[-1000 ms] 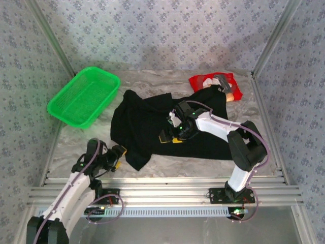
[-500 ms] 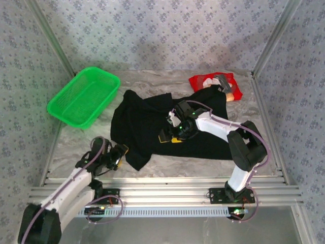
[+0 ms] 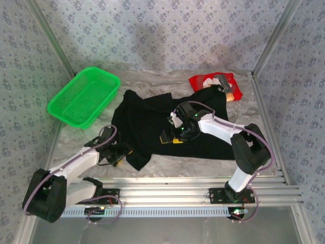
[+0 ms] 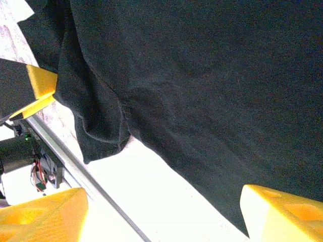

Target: Fold and stack the t-shirts

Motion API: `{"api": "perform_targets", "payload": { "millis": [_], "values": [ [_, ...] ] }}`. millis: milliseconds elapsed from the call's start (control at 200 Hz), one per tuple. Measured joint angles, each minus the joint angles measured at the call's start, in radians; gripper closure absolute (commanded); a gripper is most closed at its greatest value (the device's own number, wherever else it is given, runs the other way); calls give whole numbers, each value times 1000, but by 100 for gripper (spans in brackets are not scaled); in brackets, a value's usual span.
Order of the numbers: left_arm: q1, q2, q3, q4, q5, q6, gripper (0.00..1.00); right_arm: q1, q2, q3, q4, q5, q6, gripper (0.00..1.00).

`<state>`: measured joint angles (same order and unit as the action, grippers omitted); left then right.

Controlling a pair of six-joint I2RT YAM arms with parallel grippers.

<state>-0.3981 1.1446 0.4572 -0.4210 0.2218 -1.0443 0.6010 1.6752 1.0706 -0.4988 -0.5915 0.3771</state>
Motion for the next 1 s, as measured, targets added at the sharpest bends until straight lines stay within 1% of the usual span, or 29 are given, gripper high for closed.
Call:
{"api": "perform_targets", "payload": {
  "millis": [205,310,415,510,655,999],
  "values": [
    [-7,30,51,-39,15,103,33,-14,0,-7,3,0,0,19],
    [-24,49,81,104,48,149,33,-16,0,-7,3,0,0,19],
    [-28,49,127,194,60,181,33,-16,0,-7,3,0,0,19],
    [-28,64,141,255,71,192,35,-16,0,-7,3,0,0,19],
    [-30,114,142,290,82,195,37,-16,0,-7,3,-1,0,19],
    [-42,124,154,283,101,196,39,-16,0,-7,3,-1,0,19]
  ]
}}
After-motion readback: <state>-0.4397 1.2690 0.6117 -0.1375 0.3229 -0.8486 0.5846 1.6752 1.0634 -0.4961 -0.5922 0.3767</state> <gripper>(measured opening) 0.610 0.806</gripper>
